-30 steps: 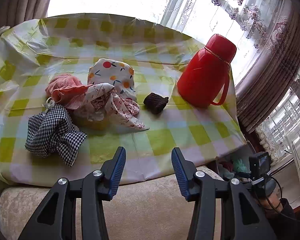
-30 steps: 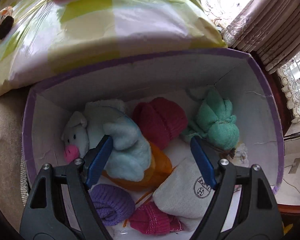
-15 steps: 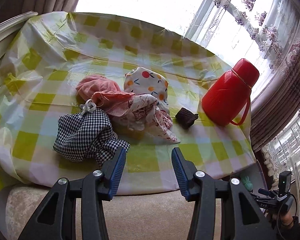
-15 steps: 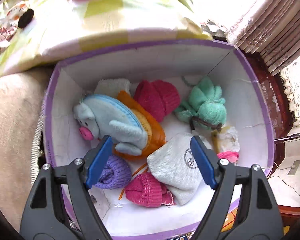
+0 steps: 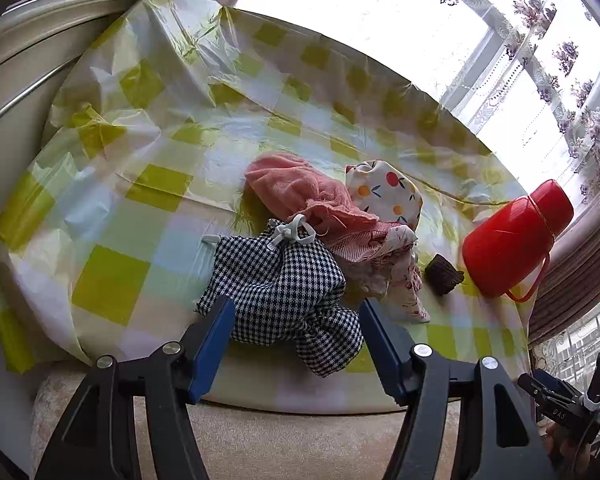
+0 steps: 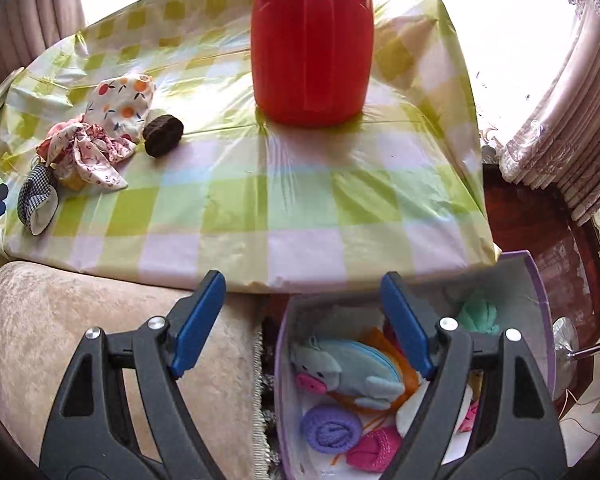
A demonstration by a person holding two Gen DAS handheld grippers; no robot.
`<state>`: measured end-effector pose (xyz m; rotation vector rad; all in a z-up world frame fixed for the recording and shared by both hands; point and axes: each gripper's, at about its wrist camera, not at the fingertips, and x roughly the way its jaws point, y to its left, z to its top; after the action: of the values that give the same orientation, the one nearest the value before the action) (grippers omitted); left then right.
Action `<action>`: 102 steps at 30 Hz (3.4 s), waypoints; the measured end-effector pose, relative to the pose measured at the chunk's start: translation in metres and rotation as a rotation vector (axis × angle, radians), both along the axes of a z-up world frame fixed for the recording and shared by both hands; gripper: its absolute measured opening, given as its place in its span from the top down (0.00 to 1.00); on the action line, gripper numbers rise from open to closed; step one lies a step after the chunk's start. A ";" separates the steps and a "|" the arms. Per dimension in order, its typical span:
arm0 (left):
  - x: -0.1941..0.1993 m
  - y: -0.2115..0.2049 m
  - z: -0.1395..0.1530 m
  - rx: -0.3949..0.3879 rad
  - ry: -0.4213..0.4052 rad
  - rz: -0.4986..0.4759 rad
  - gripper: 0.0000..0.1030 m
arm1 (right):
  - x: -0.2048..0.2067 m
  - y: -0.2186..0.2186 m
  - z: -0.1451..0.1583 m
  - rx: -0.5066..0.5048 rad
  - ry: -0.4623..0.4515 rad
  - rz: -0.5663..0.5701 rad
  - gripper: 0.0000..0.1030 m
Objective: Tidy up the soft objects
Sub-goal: 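Grasp the houndstooth bag with the left tool while the right tool grasps the dark brown sock, then carry the houndstooth bag and brown sock over the white box and open both tools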
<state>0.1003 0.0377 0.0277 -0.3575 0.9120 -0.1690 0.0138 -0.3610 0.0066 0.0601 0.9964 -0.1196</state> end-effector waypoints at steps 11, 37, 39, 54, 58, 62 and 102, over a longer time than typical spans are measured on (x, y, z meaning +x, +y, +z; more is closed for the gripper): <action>0.034 -0.011 -0.019 0.033 0.097 0.002 0.26 | 0.074 0.066 -0.005 0.050 -0.065 0.095 0.20; 0.042 -0.031 -0.039 0.094 0.096 -0.072 0.63 | 0.177 0.114 -0.046 -0.003 -0.001 0.165 0.57; 0.038 -0.030 -0.036 0.094 0.081 -0.068 0.69 | 0.172 0.114 -0.043 -0.001 -0.009 0.167 0.61; -0.003 -0.032 0.004 0.074 -0.043 -0.043 0.74 | 0.097 0.103 -0.007 0.054 -0.087 0.156 0.64; -0.016 -0.043 0.016 0.071 -0.074 -0.077 0.74 | 0.075 0.094 0.001 0.065 -0.102 0.143 0.64; -0.029 -0.062 0.028 0.067 -0.101 -0.130 0.74 | 0.050 0.083 0.008 0.072 -0.113 0.126 0.64; -0.184 -0.395 0.023 0.048 0.056 -1.163 0.52 | -0.159 -0.179 0.022 0.003 -0.159 -0.455 0.64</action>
<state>-0.0833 -0.3571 0.0505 0.2577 1.0872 -1.2021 -0.1454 -0.5405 0.0287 0.2950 0.8103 -0.5225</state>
